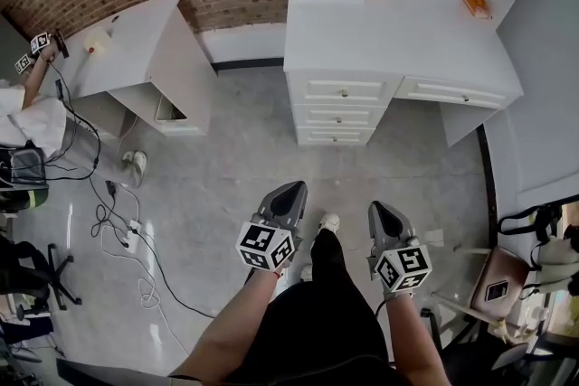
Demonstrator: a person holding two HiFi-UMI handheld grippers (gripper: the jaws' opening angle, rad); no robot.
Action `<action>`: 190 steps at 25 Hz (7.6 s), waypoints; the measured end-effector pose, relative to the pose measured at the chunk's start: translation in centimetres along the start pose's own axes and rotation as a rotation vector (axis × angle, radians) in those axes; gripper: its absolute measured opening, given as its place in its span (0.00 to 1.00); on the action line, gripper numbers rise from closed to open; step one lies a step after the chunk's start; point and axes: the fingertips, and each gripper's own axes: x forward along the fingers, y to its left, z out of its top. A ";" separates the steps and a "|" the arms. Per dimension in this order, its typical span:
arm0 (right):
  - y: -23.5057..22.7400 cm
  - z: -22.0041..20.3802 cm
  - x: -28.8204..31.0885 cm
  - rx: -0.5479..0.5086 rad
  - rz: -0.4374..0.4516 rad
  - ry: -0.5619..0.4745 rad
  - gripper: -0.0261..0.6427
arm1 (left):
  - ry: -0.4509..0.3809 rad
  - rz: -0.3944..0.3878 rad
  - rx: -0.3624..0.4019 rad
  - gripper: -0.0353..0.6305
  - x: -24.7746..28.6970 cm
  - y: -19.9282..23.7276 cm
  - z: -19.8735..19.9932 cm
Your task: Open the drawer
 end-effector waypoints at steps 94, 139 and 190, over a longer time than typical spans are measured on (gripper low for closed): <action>-18.9 -5.2 41.8 -0.002 -0.261 -0.038 0.17 | -0.031 0.025 -0.027 0.06 28.9 21.9 -6.8; -15.0 -8.4 33.5 -0.025 -0.309 0.013 0.14 | -0.025 0.104 -0.054 0.06 17.4 19.4 -9.3; -8.9 -13.9 20.6 -0.085 -0.315 0.016 0.14 | -0.037 0.044 -0.011 0.06 7.6 13.8 -11.4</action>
